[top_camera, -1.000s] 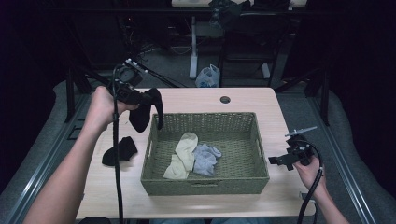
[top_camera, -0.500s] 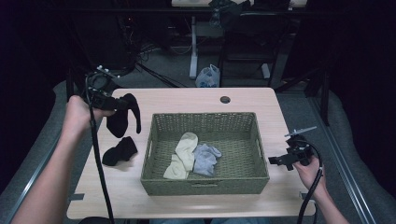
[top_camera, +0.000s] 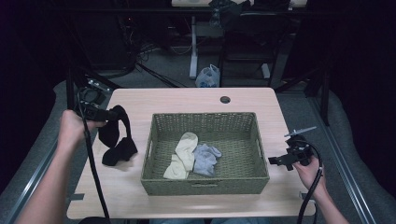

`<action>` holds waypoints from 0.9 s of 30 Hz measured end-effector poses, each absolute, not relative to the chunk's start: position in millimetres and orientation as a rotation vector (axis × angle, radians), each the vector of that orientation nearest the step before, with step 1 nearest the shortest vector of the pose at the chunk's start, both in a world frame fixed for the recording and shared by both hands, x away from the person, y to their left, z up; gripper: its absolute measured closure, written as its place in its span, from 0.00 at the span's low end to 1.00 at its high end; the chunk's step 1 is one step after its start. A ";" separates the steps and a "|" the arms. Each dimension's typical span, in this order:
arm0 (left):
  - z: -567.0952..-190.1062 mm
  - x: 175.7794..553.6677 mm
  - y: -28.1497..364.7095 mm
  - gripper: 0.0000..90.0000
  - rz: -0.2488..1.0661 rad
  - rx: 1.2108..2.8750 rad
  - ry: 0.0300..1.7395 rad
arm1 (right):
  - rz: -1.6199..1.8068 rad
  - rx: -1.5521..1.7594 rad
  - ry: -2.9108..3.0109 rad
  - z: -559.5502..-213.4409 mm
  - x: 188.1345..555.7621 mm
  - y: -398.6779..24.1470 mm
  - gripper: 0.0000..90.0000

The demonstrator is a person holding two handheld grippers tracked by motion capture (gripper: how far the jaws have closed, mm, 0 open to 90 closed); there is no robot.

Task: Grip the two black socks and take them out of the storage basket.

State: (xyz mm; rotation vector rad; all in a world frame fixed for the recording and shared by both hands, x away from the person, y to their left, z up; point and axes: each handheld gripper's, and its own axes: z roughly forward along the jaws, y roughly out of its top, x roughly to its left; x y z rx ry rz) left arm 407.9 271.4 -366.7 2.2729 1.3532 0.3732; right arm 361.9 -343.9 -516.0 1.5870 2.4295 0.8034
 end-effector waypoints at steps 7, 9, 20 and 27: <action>-389.4 408.8 273.5 0.96 0.349 2.273 1.385 | 0.803 1.589 2.428 -516.1 361.8 -344.1 0.00; -395.0 409.1 274.5 0.96 0.345 2.271 1.393 | 0.804 1.588 2.429 -516.2 362.0 -344.0 0.00; -428.7 412.6 277.2 0.96 0.338 2.261 1.462 | 0.803 1.588 2.429 -516.4 362.0 -344.1 0.00; -452.6 416.4 276.7 0.95 0.312 2.263 1.499 | 0.804 1.588 2.429 -516.5 362.0 -344.2 0.00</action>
